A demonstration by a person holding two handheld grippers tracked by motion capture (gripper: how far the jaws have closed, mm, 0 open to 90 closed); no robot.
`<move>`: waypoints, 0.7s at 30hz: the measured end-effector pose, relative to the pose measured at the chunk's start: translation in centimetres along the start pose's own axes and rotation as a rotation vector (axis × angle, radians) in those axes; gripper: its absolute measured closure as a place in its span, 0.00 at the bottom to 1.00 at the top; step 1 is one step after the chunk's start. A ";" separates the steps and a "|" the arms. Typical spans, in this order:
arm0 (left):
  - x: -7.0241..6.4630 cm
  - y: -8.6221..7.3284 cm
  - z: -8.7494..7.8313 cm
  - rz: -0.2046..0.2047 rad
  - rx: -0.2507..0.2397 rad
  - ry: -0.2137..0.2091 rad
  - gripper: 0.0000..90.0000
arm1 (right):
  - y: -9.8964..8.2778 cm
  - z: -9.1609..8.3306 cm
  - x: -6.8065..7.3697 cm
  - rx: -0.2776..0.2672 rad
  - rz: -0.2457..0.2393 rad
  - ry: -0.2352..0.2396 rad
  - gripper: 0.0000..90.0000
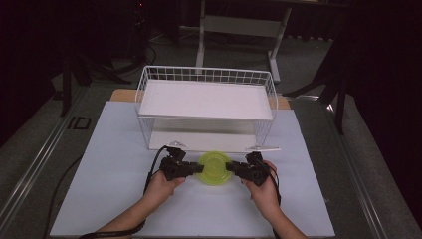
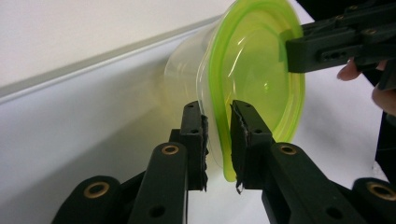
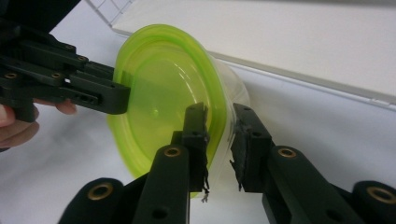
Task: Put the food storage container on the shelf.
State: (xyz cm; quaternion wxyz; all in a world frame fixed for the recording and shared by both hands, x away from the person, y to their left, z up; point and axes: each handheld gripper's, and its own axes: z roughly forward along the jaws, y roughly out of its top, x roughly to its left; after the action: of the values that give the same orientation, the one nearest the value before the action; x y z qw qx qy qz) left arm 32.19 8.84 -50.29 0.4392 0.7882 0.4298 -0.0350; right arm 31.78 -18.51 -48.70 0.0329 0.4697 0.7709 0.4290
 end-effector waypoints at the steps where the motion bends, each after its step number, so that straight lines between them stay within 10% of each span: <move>1: -0.1 -0.1 -0.1 0.006 0.003 0.009 0.87 | -0.1 -0.1 0.1 0.001 0.004 0.006 0.87; 21: -0.7 1.0 -3.5 0.091 -0.161 0.068 0.91 | 2.4 -1.0 2.5 -0.087 -0.079 -0.004 0.89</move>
State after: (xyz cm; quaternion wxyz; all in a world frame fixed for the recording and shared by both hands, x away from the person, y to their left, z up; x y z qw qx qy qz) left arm 31.33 10.72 -47.21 0.4873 0.7698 0.4095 0.0463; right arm 31.62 -16.86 -45.50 0.0715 0.4381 0.7693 0.4594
